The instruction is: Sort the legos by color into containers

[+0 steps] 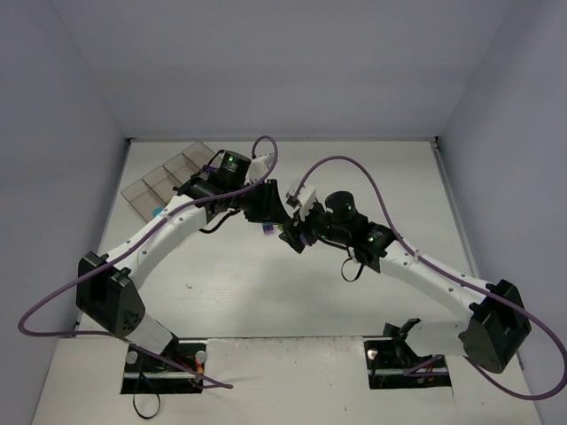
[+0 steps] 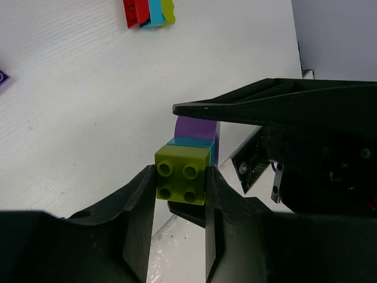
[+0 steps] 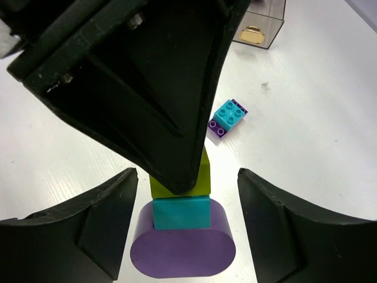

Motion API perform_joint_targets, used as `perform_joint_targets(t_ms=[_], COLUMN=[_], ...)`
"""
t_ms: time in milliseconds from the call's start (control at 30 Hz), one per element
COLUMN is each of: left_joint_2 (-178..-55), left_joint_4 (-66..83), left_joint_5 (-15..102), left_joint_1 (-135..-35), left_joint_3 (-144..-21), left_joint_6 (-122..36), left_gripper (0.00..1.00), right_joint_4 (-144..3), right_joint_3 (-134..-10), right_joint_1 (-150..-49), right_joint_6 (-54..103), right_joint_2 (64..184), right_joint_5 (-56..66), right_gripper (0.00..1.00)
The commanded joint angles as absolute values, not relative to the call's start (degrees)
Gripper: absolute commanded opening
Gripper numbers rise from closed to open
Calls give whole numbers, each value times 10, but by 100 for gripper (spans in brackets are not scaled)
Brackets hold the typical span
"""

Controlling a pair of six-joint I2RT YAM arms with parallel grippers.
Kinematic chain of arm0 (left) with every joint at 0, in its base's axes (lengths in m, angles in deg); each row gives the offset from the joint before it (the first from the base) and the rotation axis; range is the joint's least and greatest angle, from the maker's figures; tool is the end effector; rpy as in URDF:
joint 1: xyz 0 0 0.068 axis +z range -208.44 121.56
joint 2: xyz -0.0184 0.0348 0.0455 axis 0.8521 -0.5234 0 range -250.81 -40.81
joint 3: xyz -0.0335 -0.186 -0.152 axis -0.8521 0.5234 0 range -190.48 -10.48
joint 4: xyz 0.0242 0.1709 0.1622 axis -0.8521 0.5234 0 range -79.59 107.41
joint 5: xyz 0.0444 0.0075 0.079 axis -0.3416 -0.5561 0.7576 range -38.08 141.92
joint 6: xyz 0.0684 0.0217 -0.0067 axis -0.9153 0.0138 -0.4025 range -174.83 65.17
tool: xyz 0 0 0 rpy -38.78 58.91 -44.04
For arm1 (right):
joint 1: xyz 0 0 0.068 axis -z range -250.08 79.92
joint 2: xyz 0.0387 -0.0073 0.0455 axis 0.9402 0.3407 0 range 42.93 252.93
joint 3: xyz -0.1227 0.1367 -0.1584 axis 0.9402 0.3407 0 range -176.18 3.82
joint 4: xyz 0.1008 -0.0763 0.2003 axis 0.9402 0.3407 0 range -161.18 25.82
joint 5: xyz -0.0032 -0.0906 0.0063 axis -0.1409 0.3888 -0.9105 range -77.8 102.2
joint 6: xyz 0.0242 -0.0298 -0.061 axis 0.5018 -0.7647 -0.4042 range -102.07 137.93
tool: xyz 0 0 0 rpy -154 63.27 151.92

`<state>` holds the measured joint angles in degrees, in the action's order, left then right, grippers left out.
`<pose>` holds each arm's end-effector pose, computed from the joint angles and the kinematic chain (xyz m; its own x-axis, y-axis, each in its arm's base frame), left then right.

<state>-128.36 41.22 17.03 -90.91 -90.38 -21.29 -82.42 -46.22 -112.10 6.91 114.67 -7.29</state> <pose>0.2609 -0.2064 0.2999 -0.8895 0.0288 -0.4561 0.3921 0.5608 -0.7292 0.2099 0.2159 0.2857 0.0349 -0.2112 -0.9768 -0.8845 0.4486 -0.1286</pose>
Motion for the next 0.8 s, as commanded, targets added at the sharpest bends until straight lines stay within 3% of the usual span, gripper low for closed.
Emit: perform_joint_targets(t_ms=[0,333,500,667,733,767], left_joint_2=[-1269,-1269,-1268,-1269,-1269,-1269], left_joint_4=[398,399,406,410,411,413], left_joint_5=[154,147,150,160,166,169], left_joint_1=[-897,-896,-895,-888,-883,-875], left_joint_3=[-928,-934,-936,-931,-926,-924], left_joint_6=[-224,-225,-229,-234,-237,-238], left_gripper=[0,0,0,0,0,0], right_joint_4=[-852,-851,-851,-850,-848,-848], right_joint_3=[-465,-463,-464,-459,-457,-455], right_joint_1=[-1117,-1115,-1116,-1112,-1111,-1110], right_joint_6=[62,59,56,55,59,61], right_joint_2=[1125,1133,1138,1139,1139,1139], right_joint_5=[-60,-52,-51,-50,-49,-48], right_gripper=[65,51,22,18,20,26])
